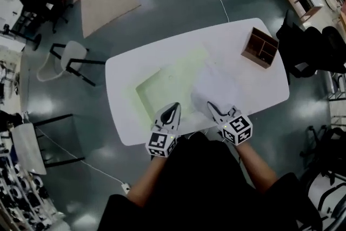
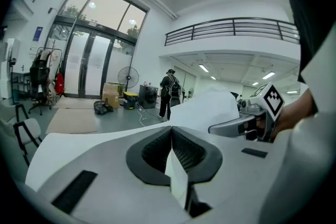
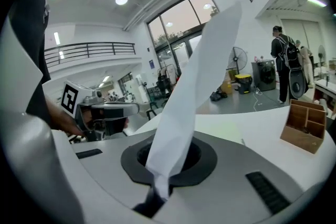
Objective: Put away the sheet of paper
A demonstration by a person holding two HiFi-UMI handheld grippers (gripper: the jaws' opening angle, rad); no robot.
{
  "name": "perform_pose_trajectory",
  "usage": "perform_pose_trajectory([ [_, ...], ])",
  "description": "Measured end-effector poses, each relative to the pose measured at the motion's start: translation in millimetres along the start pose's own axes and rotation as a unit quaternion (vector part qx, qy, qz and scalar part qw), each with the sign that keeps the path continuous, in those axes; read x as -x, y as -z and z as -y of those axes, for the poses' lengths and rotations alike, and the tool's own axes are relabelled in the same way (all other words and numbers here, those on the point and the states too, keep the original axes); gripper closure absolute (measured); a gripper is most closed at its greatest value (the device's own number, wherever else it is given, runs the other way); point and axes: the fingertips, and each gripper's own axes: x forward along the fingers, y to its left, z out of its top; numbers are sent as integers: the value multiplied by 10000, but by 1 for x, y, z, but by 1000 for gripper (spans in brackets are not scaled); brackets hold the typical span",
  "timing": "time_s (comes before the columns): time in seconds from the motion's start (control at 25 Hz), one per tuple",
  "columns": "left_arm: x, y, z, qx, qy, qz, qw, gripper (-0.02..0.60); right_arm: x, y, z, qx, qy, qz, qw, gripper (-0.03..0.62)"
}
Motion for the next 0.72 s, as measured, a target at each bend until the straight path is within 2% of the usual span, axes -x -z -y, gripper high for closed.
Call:
perform_pose_trajectory([
  [0.16,23,15,-39,184,-454,52,9988,577,-41,8,-29,118,-539,-446,9975,595],
  [0.32,41,29,-72,410,-682,154,9967,577,-82,26,-51,64,-913,-952,9912,595],
  [0.48,58,28,-101,580,-885,236,9941,578,-114,39,-62,7,-1076,-1404,9842,595],
  [0.72,80,28,-138,760,-1184,307,9896,577,-147,43,-65,-180,-1183,-1776,9768,595],
])
